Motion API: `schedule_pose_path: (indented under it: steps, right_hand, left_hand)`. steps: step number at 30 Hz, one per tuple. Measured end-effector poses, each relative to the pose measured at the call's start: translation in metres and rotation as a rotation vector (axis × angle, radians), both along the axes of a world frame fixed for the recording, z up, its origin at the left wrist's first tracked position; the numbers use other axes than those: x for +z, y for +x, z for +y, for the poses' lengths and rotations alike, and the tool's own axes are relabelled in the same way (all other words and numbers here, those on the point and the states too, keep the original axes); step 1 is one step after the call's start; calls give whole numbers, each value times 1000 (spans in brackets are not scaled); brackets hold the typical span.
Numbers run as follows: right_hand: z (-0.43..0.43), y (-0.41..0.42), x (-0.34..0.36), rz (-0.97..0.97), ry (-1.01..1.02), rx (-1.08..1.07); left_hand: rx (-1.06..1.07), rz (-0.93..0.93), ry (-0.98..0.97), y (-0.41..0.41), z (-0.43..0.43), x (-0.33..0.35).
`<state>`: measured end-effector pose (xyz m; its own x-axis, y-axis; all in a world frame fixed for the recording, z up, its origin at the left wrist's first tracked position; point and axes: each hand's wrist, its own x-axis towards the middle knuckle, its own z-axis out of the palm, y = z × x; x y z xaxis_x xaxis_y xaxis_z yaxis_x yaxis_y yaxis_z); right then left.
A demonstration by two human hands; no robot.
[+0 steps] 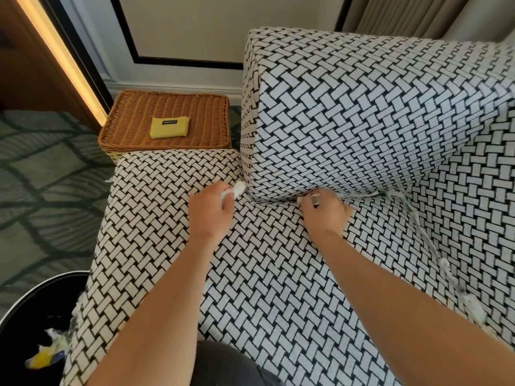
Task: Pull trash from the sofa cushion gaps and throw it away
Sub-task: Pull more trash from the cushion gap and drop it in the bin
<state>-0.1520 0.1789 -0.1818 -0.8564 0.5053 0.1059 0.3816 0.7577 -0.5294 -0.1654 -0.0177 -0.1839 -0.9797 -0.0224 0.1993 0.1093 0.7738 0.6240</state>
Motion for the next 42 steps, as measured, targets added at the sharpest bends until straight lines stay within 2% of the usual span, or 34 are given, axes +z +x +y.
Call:
schedule_pose_path:
  steps: [5, 9, 13, 17, 19, 22, 25, 30, 37, 42]
  right_hand:
    - [-10, 31, 7, 84, -202, 42]
    - [-26, 65, 8, 72, -344, 61]
    - [-51, 95, 17, 42, -479, 48]
    - [-98, 113, 46, -9, -560, 292]
    - [-127, 115, 64, -119, -605, 472]
    - [-172, 116, 83, -259, -597, 705]
    - [-222, 118, 92, -306, -554, 834]
    - [-293, 127, 79, -378, -467, 921]
    - [-364, 135, 34, -507, -406, 906]
    - [-394, 124, 10, -540, -367, 884]
  left_hand:
    - [15, -202, 118, 32, -2, 8]
    - [7, -358, 216, 66, -11, 20]
    - [12, -383, 325, 108, -28, 35]
    - [189, -467, 589, 140, -63, 56]
    - [278, -506, 764, 151, -89, 66]
    - [356, -521, 891, 165, -130, 74]
    - [422, -516, 858, 179, -173, 75]
    - [527, -503, 851, 206, -234, 58]
    - [701, -545, 774, 236, -293, 3]
    - [779, -515, 764, 223, -316, -21]
